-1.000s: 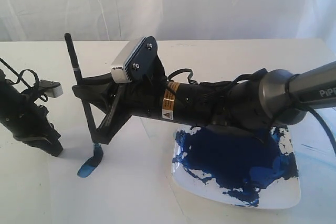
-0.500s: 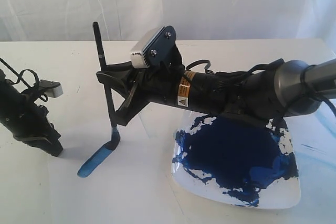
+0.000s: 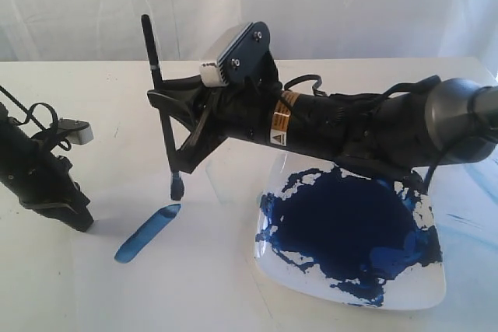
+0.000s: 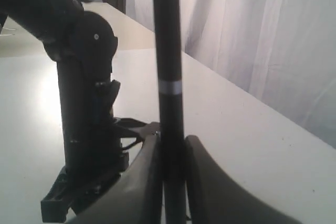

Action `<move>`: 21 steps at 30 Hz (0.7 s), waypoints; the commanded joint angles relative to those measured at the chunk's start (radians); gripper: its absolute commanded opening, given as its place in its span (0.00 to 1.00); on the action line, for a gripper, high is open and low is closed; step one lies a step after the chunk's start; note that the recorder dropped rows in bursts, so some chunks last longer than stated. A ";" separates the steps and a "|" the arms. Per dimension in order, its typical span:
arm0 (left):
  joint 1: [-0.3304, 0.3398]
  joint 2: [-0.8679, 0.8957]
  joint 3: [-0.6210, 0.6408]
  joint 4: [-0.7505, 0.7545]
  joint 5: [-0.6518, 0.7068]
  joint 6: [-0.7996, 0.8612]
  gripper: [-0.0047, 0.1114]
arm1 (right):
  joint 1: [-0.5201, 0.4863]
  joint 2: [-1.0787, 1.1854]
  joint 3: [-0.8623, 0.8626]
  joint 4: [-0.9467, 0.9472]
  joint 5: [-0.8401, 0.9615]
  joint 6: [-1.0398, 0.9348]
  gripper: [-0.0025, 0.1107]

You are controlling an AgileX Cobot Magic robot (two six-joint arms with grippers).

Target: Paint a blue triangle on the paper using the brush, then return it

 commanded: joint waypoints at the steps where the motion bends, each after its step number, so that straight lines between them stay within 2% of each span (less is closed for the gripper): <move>1: -0.002 -0.007 0.011 0.004 0.008 -0.006 0.04 | -0.011 -0.067 -0.002 -0.013 -0.011 0.012 0.02; 11: -0.002 -0.007 0.011 0.004 0.011 -0.006 0.04 | -0.009 -0.131 0.002 -0.174 0.026 0.184 0.02; 21: -0.002 -0.007 0.011 0.004 0.014 -0.006 0.04 | -0.005 -0.125 0.002 -0.168 0.057 0.161 0.02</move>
